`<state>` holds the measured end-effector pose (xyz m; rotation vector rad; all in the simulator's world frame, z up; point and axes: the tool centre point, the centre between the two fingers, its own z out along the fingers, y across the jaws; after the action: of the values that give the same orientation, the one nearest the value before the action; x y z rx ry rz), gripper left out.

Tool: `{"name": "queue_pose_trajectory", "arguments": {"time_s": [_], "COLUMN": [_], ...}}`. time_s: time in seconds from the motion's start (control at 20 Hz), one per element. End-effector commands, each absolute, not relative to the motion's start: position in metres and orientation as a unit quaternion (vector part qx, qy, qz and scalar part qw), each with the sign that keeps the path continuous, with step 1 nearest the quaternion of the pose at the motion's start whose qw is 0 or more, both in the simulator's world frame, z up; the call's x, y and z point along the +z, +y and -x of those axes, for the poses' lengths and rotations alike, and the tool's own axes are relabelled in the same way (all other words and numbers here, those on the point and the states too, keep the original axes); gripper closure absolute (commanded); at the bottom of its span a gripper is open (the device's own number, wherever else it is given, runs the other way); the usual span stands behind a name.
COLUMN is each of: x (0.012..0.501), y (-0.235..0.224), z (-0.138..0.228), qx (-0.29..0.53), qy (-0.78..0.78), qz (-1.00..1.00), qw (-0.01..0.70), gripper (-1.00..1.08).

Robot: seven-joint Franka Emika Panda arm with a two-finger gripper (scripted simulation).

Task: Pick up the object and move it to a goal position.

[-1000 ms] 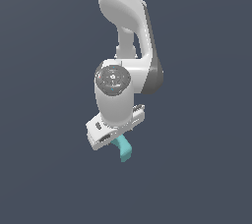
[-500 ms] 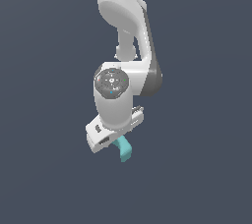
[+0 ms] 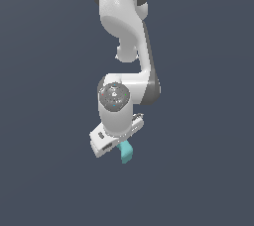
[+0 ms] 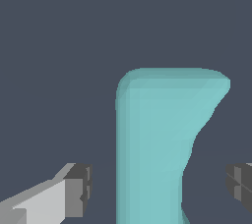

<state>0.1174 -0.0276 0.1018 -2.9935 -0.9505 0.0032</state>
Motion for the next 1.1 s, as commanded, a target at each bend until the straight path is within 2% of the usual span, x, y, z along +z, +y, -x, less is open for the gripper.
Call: {"name": "queue_pose_trajectory", "arguments": {"time_s": [0.0,1.05], "x": [0.100,0.105], "y": [-0.028,-0.031], "z": [-0.118,-0.105], "qx": [0.000,0.000], "qy": [-0.303,-0.303], "qz": [0.953,0.953], "qw": [0.000,0.000], "gripper": [1.08,1.08]}}
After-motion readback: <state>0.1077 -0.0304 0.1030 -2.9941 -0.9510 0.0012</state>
